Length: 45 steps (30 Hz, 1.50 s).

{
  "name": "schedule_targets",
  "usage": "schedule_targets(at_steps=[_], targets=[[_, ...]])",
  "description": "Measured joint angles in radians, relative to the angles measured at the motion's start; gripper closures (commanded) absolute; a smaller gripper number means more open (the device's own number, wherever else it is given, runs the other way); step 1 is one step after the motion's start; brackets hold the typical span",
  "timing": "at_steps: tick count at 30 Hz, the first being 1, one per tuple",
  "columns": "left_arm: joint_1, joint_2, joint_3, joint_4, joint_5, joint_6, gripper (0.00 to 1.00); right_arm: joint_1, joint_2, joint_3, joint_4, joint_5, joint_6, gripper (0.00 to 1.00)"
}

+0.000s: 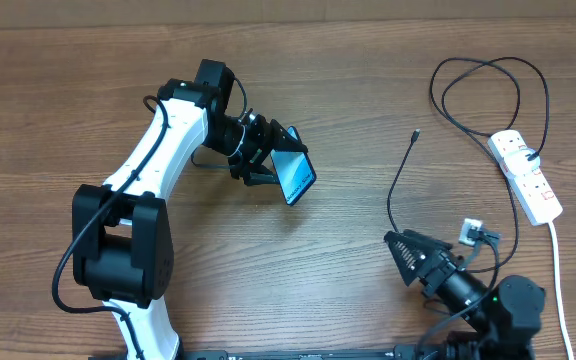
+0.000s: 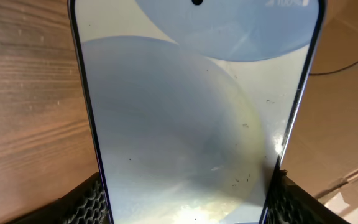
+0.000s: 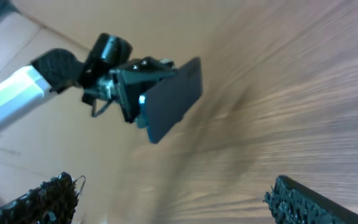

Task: Plug charger to phone and switch on socket
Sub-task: 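Move the right gripper toward the phone held by the left gripper, then grasp the phone's edge with the right gripper beside the left gripper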

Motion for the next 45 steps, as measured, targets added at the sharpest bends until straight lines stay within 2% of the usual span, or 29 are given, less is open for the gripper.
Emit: schedule_targets(at_steps=[2,7,16,23,27,36,41,45], targets=[[0.0,0.0,0.0,-0.008,0.007,0.005,0.48,0.0,0.054,0.105,-0.071,0.045,-0.06,0.0],[0.0,0.0,0.0,-0.033,0.026,0.022,0.48,0.0,0.187,0.279,-0.126,0.092,-0.131,0.0],[-0.003,0.0,0.0,-0.031,0.051,0.022,0.52,0.011,0.406,0.299,-0.121,0.094,-0.194,0.0],[-0.029,0.0,0.0,0.027,0.039,0.006,0.51,0.14,0.541,0.298,0.036,0.129,-0.215,0.0],[-0.051,0.0,0.0,0.07,0.029,-0.021,0.51,0.247,0.62,0.298,0.058,0.235,-0.218,0.0],[-0.06,0.0,0.0,0.14,0.019,-0.093,0.5,0.518,0.82,0.298,0.253,0.517,-0.186,0.0],[-0.06,0.0,0.0,0.181,0.017,-0.132,0.5,0.643,0.931,0.298,0.399,0.711,-0.13,0.0],[-0.06,0.0,0.0,0.181,0.016,-0.149,0.5,0.697,1.021,0.298,0.544,0.791,-0.102,0.0]])
